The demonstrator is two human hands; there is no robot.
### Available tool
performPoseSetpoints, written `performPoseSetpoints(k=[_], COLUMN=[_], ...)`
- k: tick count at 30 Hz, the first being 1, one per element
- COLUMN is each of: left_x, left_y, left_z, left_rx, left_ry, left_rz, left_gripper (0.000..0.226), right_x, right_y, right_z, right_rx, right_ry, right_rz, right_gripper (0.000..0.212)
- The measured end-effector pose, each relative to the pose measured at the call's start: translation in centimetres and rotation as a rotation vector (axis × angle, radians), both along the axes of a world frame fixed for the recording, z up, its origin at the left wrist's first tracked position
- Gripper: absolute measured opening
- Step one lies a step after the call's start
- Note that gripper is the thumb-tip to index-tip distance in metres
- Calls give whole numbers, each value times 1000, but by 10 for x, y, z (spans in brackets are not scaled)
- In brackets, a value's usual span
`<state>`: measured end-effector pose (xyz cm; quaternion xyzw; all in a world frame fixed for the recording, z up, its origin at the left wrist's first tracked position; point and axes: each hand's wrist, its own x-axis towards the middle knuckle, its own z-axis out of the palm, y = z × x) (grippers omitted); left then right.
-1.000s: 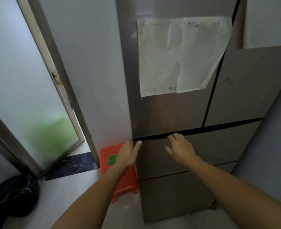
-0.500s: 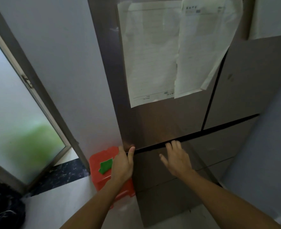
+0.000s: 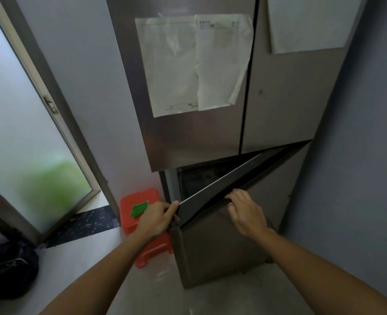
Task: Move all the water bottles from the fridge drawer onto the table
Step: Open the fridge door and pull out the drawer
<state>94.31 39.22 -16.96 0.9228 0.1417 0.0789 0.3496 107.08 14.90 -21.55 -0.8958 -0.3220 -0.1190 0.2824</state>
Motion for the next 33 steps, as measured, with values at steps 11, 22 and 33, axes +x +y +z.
performPoseSetpoints(k=[11,22,33], left_x=[4,131,252], left_y=[-130,-292,-415], left_z=[8,18,2], left_rx=[237,343,571], left_ry=[71,-14,-129], left_rz=[-243,-561,-767], left_gripper=[43,24,61], right_x=[-55,-22,32], right_y=[-166,-319,-408], right_z=[25,62,64], right_rx=[230,-229,-324], right_ry=[266,428,262], right_rz=[-331,-416,-663], right_gripper=[50,99,67])
